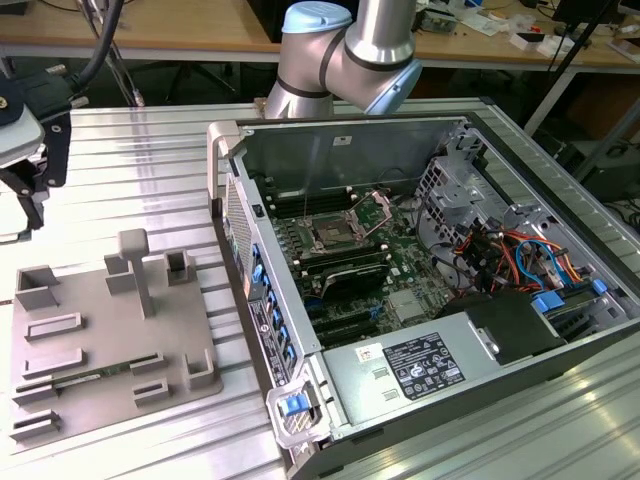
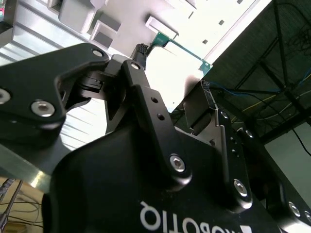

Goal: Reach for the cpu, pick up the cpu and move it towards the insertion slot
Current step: 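Pick up the cpu and move it towards the insertion slot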

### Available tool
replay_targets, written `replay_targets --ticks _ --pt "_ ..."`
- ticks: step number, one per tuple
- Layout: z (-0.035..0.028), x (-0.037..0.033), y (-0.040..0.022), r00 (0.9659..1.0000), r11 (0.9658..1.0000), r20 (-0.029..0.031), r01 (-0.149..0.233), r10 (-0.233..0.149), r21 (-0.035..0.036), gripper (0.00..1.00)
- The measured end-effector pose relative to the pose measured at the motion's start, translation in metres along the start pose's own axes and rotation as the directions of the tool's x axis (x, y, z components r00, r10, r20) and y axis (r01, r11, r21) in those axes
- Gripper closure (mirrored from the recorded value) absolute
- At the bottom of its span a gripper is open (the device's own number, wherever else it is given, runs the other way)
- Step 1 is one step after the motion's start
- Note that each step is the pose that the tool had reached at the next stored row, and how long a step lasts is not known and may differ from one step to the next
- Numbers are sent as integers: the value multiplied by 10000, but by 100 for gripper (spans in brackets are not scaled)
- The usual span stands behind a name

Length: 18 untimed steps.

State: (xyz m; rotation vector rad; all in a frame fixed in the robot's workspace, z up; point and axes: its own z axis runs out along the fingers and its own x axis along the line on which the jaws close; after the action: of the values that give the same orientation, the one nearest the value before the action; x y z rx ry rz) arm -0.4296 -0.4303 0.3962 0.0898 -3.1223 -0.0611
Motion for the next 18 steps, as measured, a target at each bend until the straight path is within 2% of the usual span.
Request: replay_targets --ticks 6,18 --pt "-2 -89 -5 10000 10000 0 -1 1 1 45" --pt "-2 -124 -7 10000 10000 0 -1 1 0 45"
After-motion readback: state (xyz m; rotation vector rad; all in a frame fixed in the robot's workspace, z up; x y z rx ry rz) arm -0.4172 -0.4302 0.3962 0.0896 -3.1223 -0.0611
